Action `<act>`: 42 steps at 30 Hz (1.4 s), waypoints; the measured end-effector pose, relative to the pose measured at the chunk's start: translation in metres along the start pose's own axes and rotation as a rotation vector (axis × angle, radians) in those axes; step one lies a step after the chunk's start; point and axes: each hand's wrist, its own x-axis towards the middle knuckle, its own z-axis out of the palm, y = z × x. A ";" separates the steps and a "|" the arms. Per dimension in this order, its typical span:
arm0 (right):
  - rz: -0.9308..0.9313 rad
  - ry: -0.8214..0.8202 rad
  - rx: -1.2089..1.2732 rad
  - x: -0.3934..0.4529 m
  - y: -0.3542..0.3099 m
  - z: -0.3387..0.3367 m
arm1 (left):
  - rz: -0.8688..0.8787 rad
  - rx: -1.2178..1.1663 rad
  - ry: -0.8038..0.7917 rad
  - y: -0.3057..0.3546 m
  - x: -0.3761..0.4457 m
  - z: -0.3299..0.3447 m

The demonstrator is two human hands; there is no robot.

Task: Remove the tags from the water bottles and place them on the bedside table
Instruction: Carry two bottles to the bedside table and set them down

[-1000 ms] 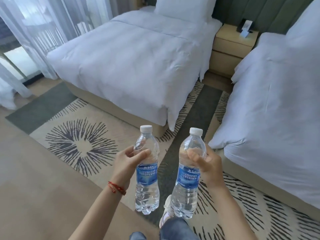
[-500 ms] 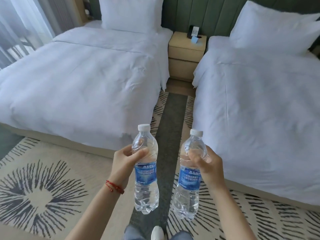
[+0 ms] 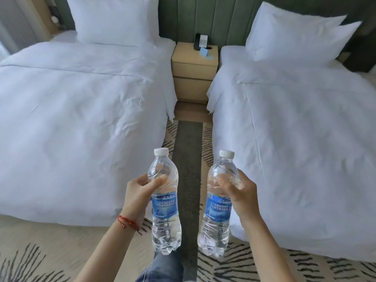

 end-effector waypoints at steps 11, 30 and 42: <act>-0.009 0.104 -0.071 0.222 -0.038 0.042 | 0.040 -0.004 -0.029 0.075 0.232 0.014; -0.078 0.033 -0.093 0.605 -0.068 0.015 | 0.113 -0.042 0.005 0.160 0.558 0.164; -0.079 0.013 -0.012 0.816 -0.073 0.061 | 0.114 -0.074 -0.039 0.187 0.773 0.190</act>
